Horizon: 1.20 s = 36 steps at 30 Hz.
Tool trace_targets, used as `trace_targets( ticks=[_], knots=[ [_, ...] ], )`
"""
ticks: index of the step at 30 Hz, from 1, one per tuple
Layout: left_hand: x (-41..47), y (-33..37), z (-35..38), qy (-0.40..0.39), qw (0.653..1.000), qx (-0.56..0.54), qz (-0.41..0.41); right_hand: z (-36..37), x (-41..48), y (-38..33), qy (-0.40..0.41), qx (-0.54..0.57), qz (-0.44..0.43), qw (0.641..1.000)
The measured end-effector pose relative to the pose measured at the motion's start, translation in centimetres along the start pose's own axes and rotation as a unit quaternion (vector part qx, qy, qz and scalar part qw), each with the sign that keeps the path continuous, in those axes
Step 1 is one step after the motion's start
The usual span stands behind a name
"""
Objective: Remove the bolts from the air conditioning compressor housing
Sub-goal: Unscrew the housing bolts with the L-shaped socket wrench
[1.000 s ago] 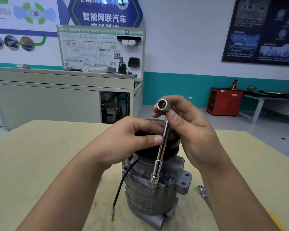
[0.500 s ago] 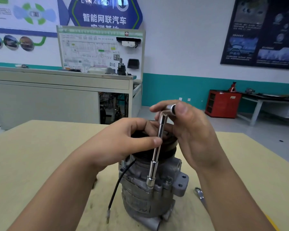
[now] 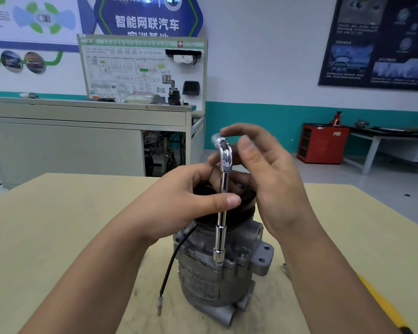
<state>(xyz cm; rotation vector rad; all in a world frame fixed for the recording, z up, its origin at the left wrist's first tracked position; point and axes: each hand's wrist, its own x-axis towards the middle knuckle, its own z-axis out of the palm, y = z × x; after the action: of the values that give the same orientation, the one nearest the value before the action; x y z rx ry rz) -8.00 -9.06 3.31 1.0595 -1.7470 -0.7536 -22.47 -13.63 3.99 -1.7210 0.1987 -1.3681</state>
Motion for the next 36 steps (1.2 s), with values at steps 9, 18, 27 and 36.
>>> trace_targets(
  ticks=[9, 18, 27, 36],
  knots=[
    [0.1, 0.4, 0.5, 0.027, 1.000, 0.008, -0.011, 0.2, -0.2, 0.5, -0.025, -0.077, -0.037, 0.996],
    [-0.2, -0.2, -0.4, -0.043, 0.999, -0.003, -0.006, -0.5, -0.2, 0.6, -0.063, -0.028, -0.046, 0.997],
    [-0.3, 0.2, 0.0, -0.004, 1.000, 0.023, -0.021, -0.7, -0.3, 0.2, -0.059, -0.034, -0.045, 0.997],
    [-0.3, 0.2, -0.3, -0.020, 0.999, 0.023, -0.022, -0.6, -0.1, 0.1, -0.038, 0.040, 0.009, 0.998]
  ],
)
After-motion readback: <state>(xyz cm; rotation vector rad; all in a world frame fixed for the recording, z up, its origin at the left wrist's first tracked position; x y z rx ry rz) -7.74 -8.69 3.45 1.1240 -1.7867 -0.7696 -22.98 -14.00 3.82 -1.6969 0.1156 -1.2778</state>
